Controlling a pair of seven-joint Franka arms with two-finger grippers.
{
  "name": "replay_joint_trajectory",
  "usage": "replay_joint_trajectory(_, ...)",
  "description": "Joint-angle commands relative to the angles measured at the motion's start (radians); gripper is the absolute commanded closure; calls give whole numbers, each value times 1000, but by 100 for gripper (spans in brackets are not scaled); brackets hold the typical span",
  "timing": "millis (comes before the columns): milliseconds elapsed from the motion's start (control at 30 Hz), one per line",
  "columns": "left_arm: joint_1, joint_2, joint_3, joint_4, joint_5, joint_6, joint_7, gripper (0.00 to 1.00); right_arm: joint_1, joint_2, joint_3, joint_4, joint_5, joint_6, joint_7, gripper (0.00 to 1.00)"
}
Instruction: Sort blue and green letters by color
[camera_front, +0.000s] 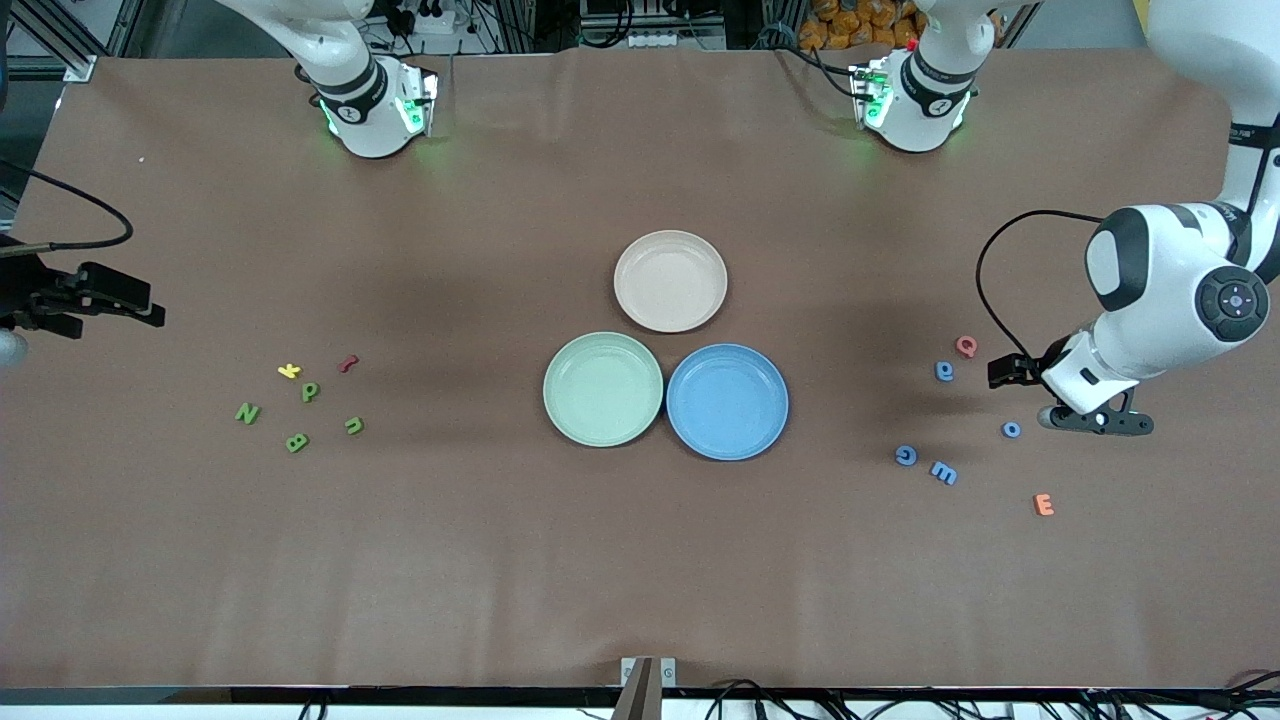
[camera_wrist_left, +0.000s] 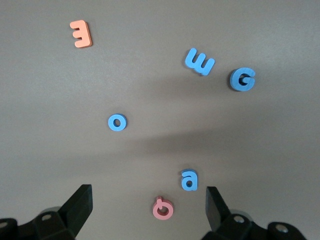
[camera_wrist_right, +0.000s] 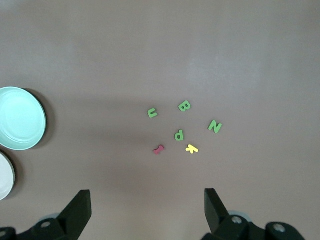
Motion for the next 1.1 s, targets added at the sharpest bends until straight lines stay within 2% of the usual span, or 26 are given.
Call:
replay_joint_trajectory(0,25,-15,0,-41,23,41,10,0,-4,12,1,-4,20,9,38,0)
replay_joint_trajectory(133,25,8,1,-39,28,45,10,0,-5,24,2,-12,20,31,116,0)
replay_joint_trajectory(300,36,37,1,-38,100,67,8,0,6,24,2,-66,12,77,186,0)
replay_joint_trajectory(634,66,86,1,-29,101,113,8,0,9,70,4,-102,11,108,246,0)
replay_joint_trajectory(901,86,103,1,-27,106,128,22,0,6,70,4,-225,9,307,377,0)
replay_joint_trajectory(1068,103,131,1,-7,158,153,99,0,9,58,4,-351,11,501,450,0)
